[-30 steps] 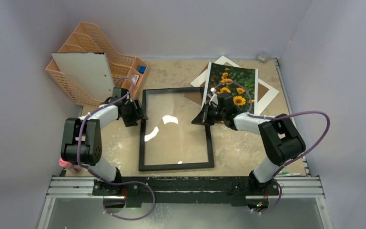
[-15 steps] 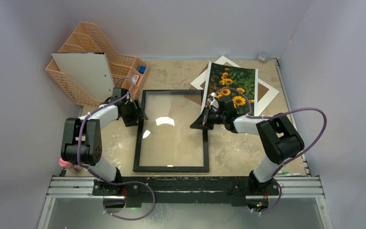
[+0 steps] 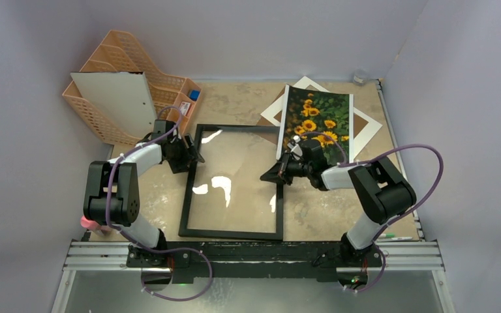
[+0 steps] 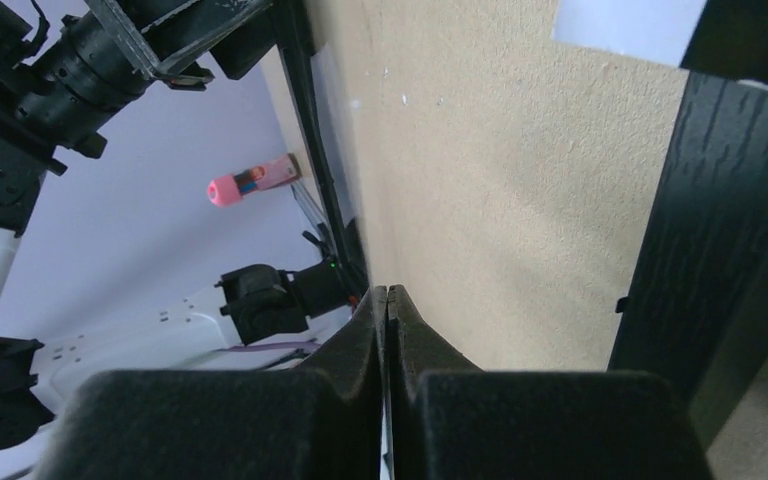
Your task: Put the photo into the frame
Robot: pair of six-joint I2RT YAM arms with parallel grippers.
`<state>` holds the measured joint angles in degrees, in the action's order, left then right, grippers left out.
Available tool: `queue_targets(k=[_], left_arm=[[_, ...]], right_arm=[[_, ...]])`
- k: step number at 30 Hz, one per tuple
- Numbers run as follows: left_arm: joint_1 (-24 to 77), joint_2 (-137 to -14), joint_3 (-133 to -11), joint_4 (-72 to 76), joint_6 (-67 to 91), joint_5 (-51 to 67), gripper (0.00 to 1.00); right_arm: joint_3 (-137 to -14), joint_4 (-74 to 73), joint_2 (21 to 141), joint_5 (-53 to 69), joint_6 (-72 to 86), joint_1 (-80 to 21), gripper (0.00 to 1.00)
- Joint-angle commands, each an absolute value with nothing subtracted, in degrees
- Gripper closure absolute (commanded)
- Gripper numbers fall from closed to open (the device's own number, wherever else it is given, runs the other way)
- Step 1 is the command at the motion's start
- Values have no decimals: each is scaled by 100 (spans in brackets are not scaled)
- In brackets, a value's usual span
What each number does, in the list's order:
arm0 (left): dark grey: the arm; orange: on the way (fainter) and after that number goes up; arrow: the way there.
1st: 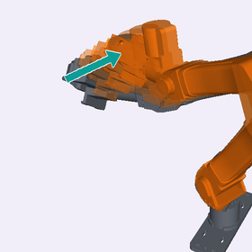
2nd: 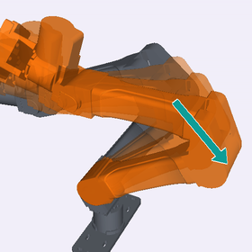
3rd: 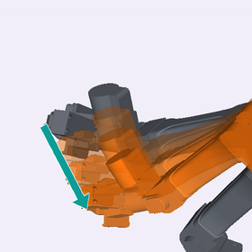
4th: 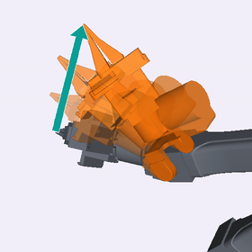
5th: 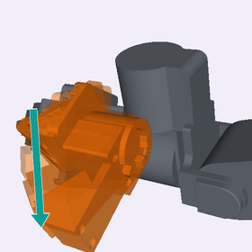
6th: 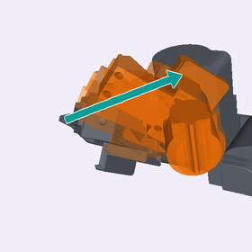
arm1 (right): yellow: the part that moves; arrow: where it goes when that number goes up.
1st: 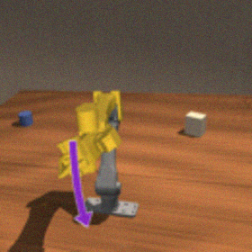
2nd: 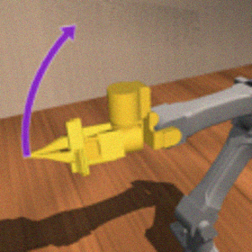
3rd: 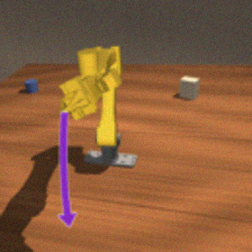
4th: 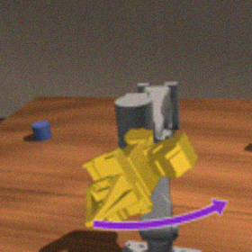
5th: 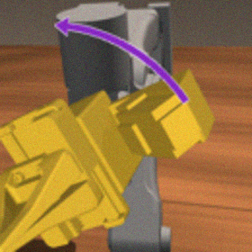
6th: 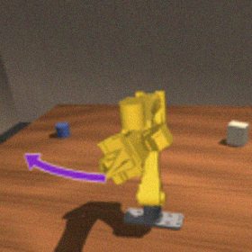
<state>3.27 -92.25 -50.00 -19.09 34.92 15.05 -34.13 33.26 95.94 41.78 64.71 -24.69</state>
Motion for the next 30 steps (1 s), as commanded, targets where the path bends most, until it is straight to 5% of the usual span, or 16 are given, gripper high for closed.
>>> queue_targets(k=[1, 6, 17, 30], left_arm=[[310, -9248, -4863, -1733, 3825, 2044, 32], [308, -9191, -4745, -1677, 4148, 2443, 28], [308, -9014, -4756, -1721, 4033, 1987, 27], [314, -9034, -4729, -1613, 3987, 1725, 39]], right_arm=[[-3313, 3941, 9344, 4456, 6949, -2496, 100], [-3139, 4447, 9148, 4437, 6993, -2496, 100], [-3798, 2920, 9474, 4104, 5912, -2505, 100], [-4158, 2172, 9948, 4543, 5017, -2506, 100]])
